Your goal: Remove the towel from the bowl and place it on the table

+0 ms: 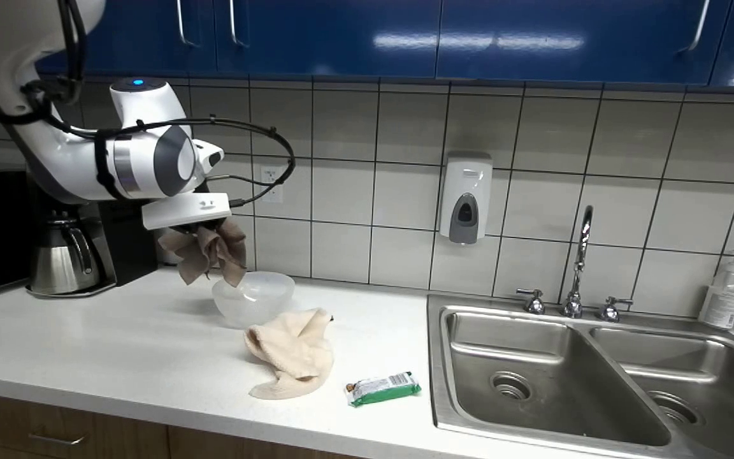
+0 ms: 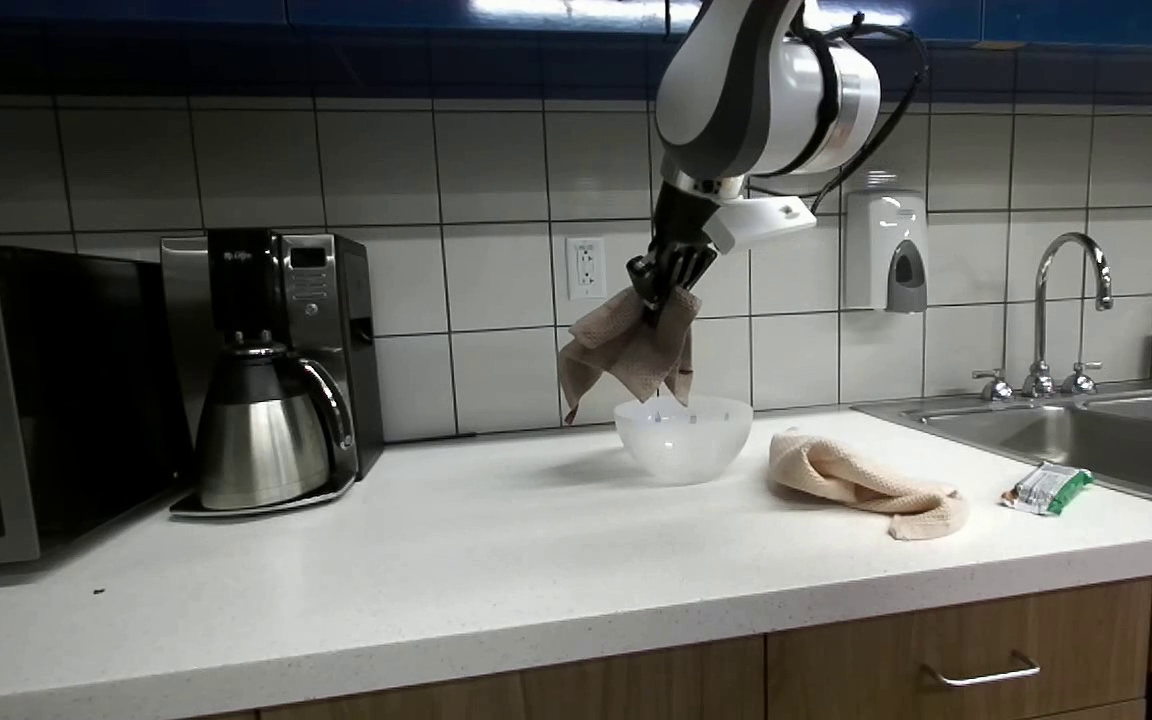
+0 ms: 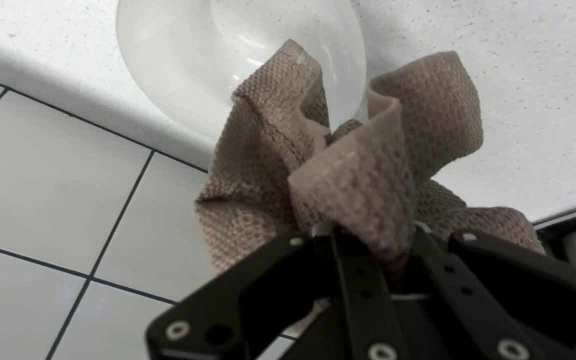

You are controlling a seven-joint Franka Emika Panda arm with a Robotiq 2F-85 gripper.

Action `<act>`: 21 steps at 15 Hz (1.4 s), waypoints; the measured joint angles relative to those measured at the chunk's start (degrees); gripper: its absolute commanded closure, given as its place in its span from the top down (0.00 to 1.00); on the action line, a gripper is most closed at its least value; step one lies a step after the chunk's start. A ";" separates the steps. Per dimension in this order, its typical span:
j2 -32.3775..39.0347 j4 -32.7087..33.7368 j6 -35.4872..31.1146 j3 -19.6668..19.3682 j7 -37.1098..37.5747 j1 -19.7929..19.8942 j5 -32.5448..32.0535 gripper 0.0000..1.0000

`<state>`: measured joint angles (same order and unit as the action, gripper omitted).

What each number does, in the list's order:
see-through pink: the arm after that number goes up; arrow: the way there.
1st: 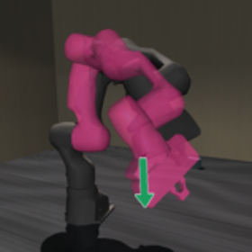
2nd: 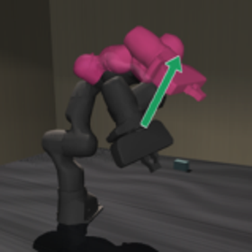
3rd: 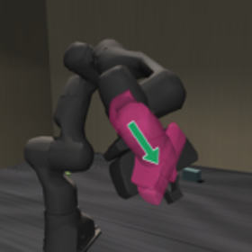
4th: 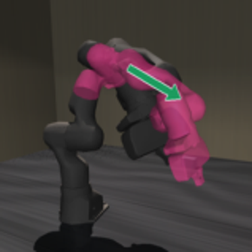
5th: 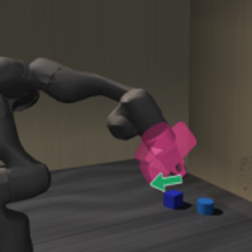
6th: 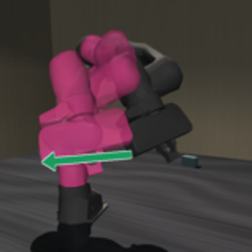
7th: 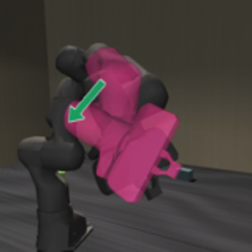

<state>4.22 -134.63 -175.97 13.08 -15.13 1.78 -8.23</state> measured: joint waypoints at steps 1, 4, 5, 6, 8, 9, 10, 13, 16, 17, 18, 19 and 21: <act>-0.29 -0.25 0.00 0.65 -0.37 -0.17 0.14 0.02; -0.46 -0.93 0.00 2.67 -1.88 -0.68 0.40 0.02; -0.44 -1.26 0.00 3.34 -2.31 -0.91 0.43 0.02; -0.40 -1.68 0.02 4.05 -2.80 -1.17 0.44 0.02; -0.03 -2.57 0.11 5.47 -3.87 -1.69 0.58 0.02; 0.34 -3.04 0.13 6.25 -4.42 -1.91 0.68 0.02; 0.81 -3.52 0.18 6.95 -4.80 -2.07 0.70 0.02; 2.96 -4.91 0.24 8.74 -6.44 -2.12 1.26 0.02; 5.62 -5.49 0.23 9.26 -7.44 -1.84 1.69 0.02; 6.50 -5.50 0.23 9.54 -7.87 -1.50 1.96 0.02; 7.37 -5.50 0.23 9.76 -8.28 -1.15 2.12 0.02; 8.15 -5.50 0.23 9.97 -8.58 -0.81 2.19 0.02; 9.47 -5.50 0.23 10.50 -8.97 0.04 2.20 0.34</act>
<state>13.69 -140.12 -175.74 23.58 -24.10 1.82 -6.03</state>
